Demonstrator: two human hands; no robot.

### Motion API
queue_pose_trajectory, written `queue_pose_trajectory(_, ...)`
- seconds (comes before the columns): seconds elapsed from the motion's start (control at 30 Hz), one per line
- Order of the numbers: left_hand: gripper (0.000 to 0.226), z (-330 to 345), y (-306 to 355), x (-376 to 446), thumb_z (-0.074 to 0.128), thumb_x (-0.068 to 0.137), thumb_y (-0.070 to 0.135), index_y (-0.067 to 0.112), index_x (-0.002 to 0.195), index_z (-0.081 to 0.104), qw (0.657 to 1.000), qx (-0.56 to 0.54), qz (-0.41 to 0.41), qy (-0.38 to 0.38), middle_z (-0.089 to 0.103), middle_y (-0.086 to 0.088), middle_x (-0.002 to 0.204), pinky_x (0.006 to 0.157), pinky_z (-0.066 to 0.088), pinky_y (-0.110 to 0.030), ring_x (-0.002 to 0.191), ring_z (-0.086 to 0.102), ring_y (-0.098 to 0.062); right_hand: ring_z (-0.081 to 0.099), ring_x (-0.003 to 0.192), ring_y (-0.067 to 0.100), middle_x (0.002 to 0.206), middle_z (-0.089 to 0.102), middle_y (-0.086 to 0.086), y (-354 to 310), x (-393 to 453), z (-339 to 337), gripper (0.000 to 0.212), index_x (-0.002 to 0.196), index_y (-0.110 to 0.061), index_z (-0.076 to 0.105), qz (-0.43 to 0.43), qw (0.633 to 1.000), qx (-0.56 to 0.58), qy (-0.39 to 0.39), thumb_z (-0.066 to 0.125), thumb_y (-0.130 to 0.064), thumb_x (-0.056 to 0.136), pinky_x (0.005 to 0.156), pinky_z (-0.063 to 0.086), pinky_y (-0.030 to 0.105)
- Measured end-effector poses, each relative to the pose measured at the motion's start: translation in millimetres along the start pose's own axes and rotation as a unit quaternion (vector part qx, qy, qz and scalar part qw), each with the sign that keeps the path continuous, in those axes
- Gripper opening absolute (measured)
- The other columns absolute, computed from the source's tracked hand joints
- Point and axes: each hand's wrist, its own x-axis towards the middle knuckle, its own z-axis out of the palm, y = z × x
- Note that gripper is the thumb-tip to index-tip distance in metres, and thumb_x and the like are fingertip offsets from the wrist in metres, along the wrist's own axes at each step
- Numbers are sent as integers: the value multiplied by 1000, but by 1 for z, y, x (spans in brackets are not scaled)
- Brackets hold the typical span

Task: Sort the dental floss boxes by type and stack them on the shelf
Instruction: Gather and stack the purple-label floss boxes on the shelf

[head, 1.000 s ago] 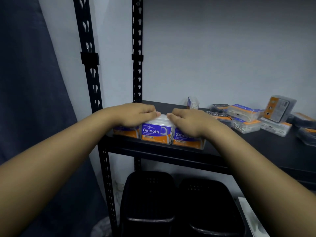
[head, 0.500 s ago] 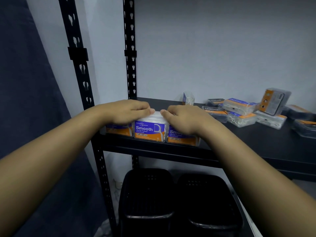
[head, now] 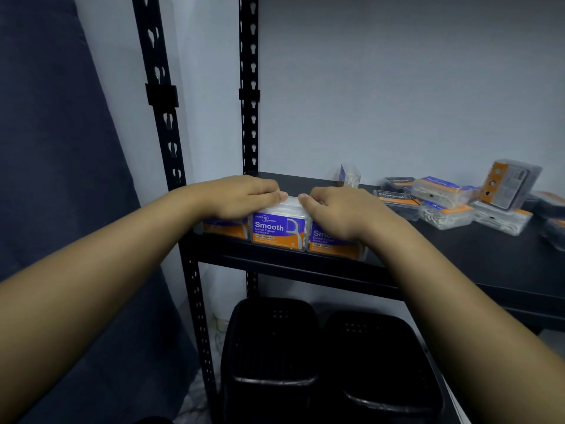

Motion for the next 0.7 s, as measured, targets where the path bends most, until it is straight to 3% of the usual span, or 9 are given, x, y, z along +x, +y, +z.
queue_pose_trajectory(0.3, 48, -2, -2, 4, 39, 98, 62, 23, 112, 62, 1000, -15, 1, -3, 71, 6, 105, 92, 55, -40, 96, 69, -9, 63, 108, 30, 116, 70, 8, -2, -1, 0, 56, 107, -26, 59, 1, 1000, 5, 2, 17, -62, 102, 95, 51, 50)
queue_pose_trajectory(0.47, 64, -30, 4, 7, 49, 75, 81, 30, 109, 69, 1000, -15, -15, -19, 72, 12, 110, 96, 50, -34, 105, 66, -8, 63, 107, 29, 117, 70, 7, -2, -3, -2, 50, 107, -28, 56, -5, 1000, 7, 1, 18, -60, 103, 95, 51, 49)
queue_pose_trajectory(0.63, 62, -53, 13, 7, 79, 67, 59, 29, 120, 67, 993, 31, -46, -108, 72, 12, 115, 77, 54, -21, 100, 70, -8, 64, 108, 29, 118, 70, 6, -2, -3, -2, 57, 117, -27, 59, -6, 1000, 5, -1, 17, -62, 102, 95, 52, 49)
queue_pose_trajectory(0.7, 65, -55, 12, 8, 87, 61, 51, 31, 120, 67, 987, 45, -59, -144, 74, 11, 112, 77, 60, -24, 96, 74, -10, 64, 108, 28, 119, 69, 6, -2, -3, -2, 58, 118, -27, 59, -6, 1000, 5, -2, 17, -62, 102, 95, 52, 50)
